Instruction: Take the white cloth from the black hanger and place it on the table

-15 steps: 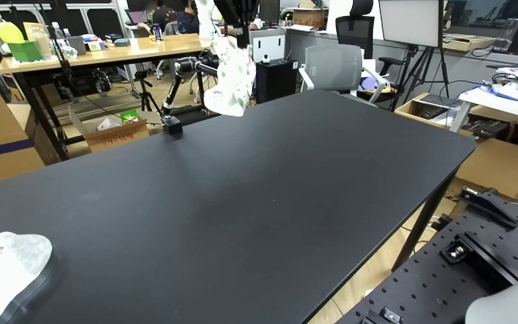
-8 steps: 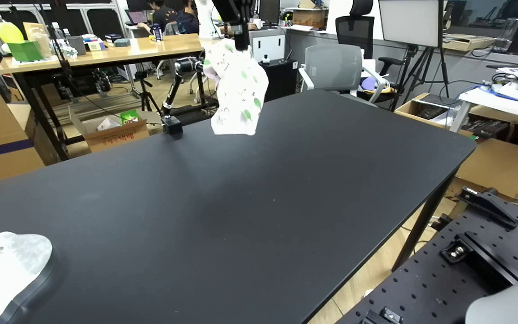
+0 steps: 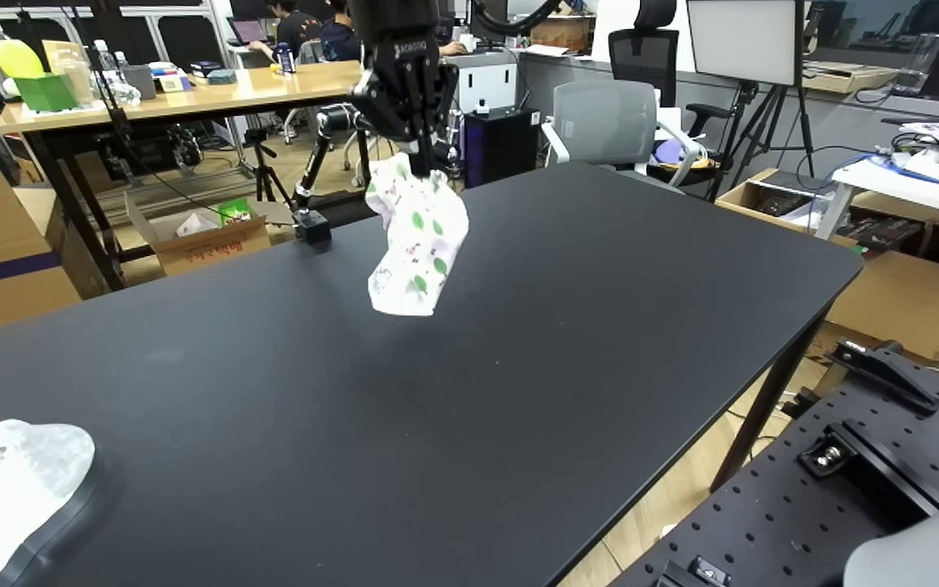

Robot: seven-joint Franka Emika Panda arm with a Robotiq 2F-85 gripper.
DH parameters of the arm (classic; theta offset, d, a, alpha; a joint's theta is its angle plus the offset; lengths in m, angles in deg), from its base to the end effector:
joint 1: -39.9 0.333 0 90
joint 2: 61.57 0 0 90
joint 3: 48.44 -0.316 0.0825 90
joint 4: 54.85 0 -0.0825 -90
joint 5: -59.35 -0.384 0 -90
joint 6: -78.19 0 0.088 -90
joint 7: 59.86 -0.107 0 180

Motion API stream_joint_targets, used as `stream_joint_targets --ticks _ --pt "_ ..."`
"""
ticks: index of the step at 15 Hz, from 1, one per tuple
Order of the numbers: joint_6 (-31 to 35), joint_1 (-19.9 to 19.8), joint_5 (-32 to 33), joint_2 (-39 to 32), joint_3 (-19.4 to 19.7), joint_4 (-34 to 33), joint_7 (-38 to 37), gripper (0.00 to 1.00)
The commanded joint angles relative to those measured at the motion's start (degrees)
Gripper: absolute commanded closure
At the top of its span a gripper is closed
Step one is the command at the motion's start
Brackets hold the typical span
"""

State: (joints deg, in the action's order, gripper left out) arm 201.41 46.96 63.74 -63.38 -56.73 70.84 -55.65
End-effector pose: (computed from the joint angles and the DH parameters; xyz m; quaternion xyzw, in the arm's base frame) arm 0.5092 0.1363 0.3649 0.9804 0.1915 -0.0341 0.0324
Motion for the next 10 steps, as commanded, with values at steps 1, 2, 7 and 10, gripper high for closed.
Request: stream_joint_targets --ticks 1,2,7,10 --pt "4.6 1.0 2.8 -5.0 0.2 0.0 -10.4 0.99" --pt "5.0 1.2 3.3 -6.2 0.3 -0.4 -11.9 0.99" --pt "5.2 2.0 3.2 -9.3 0.6 -0.8 -15.0 0.50" --pt "5.1 2.3 2.5 -9.4 0.5 -0.8 -15.6 0.31"
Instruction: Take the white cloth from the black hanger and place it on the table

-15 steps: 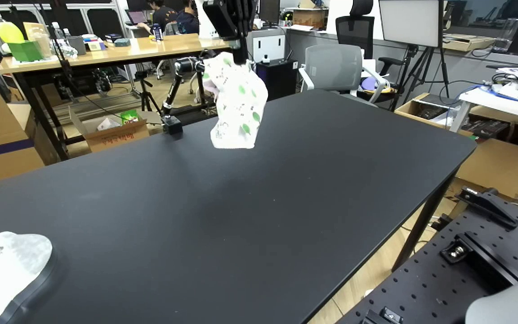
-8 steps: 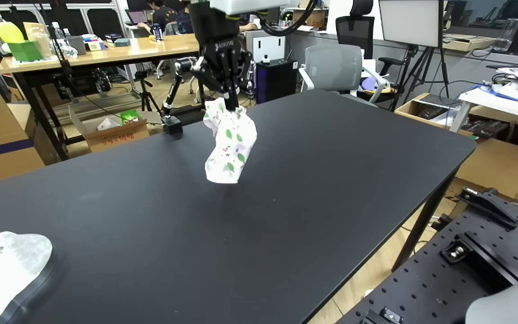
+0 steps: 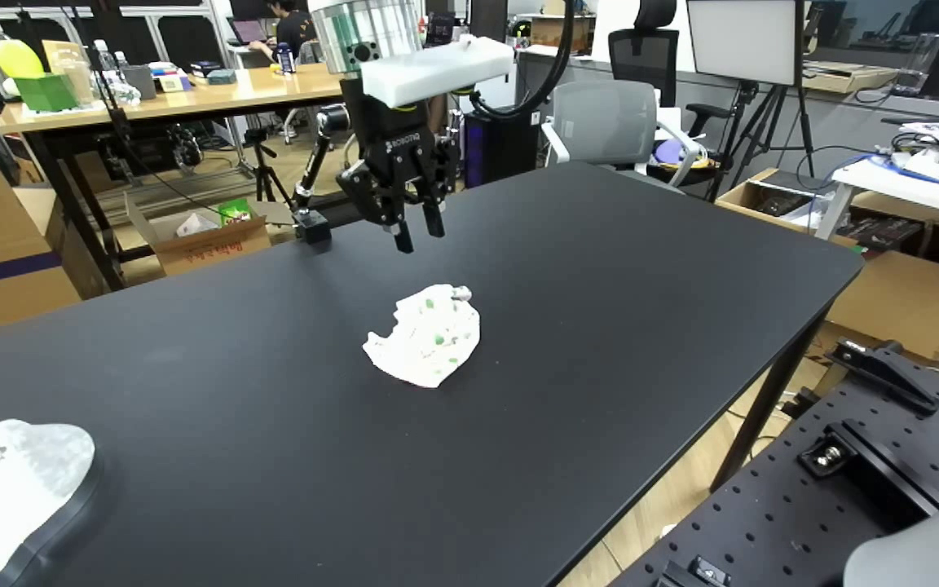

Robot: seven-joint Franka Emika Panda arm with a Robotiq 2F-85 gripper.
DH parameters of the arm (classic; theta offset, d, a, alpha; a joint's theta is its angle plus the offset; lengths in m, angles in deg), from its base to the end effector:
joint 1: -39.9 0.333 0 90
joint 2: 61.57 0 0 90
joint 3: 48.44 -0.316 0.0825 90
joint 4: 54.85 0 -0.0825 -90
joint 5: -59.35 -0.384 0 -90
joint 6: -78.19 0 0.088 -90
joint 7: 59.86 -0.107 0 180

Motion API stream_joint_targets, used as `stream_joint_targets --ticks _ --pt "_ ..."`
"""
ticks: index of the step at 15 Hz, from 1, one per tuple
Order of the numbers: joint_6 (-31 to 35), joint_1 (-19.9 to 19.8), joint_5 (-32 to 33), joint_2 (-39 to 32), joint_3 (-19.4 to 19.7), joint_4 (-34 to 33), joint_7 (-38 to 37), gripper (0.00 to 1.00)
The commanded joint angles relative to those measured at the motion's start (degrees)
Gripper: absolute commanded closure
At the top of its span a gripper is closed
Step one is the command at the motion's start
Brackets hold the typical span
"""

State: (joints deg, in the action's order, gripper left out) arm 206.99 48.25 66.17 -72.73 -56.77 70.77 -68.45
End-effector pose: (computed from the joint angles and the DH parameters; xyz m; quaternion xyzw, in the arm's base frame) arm 0.5161 0.1510 0.2867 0.9911 0.1102 -0.0598 0.0438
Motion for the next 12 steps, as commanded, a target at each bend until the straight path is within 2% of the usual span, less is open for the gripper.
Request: stream_joint_targets --ticks 1,4,5,6,8,12 --pt "-0.5 1.1 -0.6 0.1 0.4 -0.7 -2.8 0.24" --pt "-2.1 0.8 -4.3 1.0 -0.3 -0.9 -0.3 0.05" --pt "-0.3 0.9 -2.4 0.0 0.2 -0.4 -0.2 0.01" --pt "-0.4 1.0 -2.7 0.0 0.1 -0.4 -0.1 0.15" --pt "-0.3 1.0 -2.7 -0.2 0.2 -0.4 0.0 0.01" --pt "-0.3 1.0 -2.7 -0.3 0.2 -0.4 0.0 0.00"
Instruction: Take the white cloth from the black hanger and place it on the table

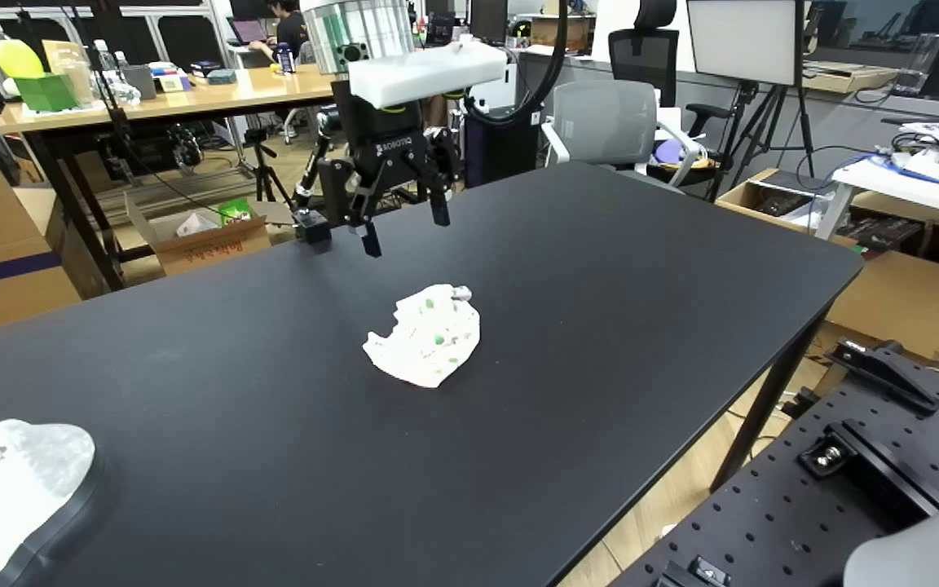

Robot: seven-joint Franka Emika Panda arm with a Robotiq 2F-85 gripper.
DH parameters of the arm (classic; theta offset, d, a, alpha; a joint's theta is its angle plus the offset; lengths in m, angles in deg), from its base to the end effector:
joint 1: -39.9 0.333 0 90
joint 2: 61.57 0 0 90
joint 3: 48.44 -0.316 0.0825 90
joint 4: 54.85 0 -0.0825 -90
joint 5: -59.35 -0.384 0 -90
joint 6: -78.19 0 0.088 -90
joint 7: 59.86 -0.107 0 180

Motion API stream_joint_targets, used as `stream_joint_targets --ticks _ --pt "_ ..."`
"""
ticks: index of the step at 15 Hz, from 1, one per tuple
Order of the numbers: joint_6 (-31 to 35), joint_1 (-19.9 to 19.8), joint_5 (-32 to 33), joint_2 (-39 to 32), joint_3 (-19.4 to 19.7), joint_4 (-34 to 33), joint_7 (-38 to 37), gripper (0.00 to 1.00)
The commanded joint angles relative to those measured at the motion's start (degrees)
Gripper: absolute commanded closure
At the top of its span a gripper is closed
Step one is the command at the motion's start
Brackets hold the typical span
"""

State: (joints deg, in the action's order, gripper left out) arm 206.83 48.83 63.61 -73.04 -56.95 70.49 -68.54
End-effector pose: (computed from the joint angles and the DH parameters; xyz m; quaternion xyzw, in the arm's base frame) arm 0.5146 0.1593 0.2855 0.9924 0.1008 -0.0651 0.0280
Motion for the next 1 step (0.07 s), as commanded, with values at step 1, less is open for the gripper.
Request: stream_joint_targets --ticks 1 --pt "-0.1 0.4 -0.1 0.0 0.4 -0.1 0.1 0.00"
